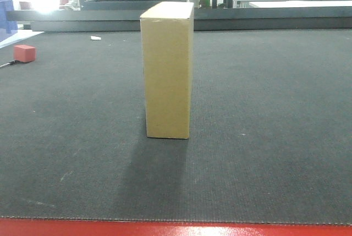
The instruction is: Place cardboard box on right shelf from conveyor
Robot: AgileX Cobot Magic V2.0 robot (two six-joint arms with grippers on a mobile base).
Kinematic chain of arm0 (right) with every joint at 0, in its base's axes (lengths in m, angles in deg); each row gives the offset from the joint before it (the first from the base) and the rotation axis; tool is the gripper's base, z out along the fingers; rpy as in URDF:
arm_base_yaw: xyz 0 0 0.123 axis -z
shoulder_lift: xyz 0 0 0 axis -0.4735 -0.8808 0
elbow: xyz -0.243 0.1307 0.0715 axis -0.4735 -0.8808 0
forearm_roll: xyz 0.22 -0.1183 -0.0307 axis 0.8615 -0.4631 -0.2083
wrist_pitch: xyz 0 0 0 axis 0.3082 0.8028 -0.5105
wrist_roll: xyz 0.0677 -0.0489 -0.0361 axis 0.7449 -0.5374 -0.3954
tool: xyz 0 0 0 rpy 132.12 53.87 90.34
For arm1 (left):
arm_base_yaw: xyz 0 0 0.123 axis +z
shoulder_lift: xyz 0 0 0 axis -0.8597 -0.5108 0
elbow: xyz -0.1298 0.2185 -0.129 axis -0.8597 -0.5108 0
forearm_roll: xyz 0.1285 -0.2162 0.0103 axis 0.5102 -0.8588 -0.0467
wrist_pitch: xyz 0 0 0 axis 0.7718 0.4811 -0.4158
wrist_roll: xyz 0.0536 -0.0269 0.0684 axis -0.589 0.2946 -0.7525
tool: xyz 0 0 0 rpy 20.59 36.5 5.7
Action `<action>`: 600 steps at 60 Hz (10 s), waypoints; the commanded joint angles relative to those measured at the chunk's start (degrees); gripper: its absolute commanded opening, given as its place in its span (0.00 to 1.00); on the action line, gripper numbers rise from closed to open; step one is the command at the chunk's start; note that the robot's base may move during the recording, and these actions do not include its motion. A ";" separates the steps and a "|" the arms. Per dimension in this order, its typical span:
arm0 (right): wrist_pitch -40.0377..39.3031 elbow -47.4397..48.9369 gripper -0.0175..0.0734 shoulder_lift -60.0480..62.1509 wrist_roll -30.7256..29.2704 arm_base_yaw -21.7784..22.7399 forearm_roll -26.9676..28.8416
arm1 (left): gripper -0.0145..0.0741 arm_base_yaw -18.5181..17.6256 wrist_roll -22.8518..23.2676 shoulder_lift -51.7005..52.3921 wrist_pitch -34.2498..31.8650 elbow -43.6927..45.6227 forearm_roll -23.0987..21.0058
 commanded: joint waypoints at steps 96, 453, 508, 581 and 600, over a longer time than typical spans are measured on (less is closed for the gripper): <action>-1.06 38.76 0.90 -36.37 -0.12 -12.70 0.18 | 0.03 -0.44 -0.02 0.76 -4.93 -0.48 -0.34; 37.55 53.31 0.37 -21.68 15.31 -27.14 -16.48 | 0.03 -0.44 -0.02 0.76 -4.93 -0.48 -0.34; 37.55 53.31 0.37 -21.68 15.31 -27.14 -16.48 | 0.03 -0.44 -0.02 0.76 -4.93 -0.48 -0.34; 37.55 53.31 0.37 -21.68 15.31 -27.14 -16.48 | 0.03 -0.33 -0.02 0.76 -4.93 -0.48 -0.34; 37.55 53.31 0.37 -21.68 15.31 -27.14 -16.48 | 0.03 -0.33 -0.02 0.76 -4.93 -0.48 -0.34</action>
